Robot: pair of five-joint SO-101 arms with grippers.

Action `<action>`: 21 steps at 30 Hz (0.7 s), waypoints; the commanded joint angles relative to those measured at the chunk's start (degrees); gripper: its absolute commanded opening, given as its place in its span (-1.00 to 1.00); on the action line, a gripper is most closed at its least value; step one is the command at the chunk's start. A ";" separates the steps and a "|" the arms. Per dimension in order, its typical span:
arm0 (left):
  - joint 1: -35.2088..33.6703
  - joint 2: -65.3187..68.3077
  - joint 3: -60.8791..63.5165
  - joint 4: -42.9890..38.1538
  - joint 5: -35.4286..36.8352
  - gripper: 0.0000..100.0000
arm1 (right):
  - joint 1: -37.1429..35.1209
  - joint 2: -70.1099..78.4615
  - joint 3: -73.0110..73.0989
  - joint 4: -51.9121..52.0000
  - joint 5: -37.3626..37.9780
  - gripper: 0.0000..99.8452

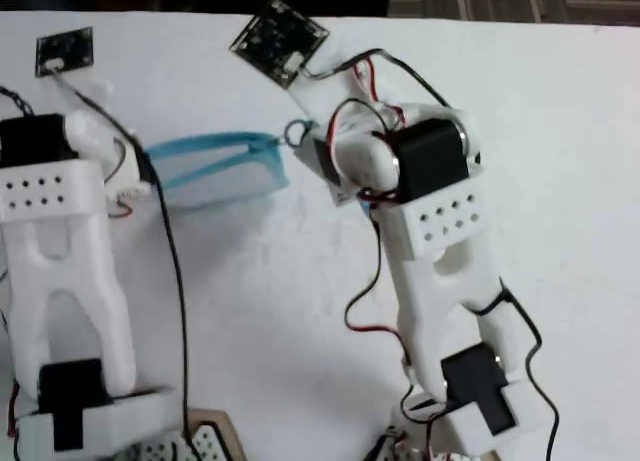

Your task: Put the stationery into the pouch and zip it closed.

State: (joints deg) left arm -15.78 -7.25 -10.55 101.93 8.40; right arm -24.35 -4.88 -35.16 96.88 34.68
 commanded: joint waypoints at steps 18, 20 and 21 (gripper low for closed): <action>-1.89 -1.10 -4.04 0.97 4.13 -0.96 | 4.97 -8.31 5.80 4.44 2.64 -0.62; -1.63 -4.88 -1.41 0.97 3.52 -0.96 | 8.75 -3.47 6.33 4.44 1.93 -0.62; -1.54 -6.81 0.00 0.97 3.08 -0.96 | 10.15 -0.75 6.24 4.44 2.37 -0.62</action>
State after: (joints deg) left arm -17.27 -7.96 -12.40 102.46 12.26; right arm -18.37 -10.51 -29.10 100.31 37.32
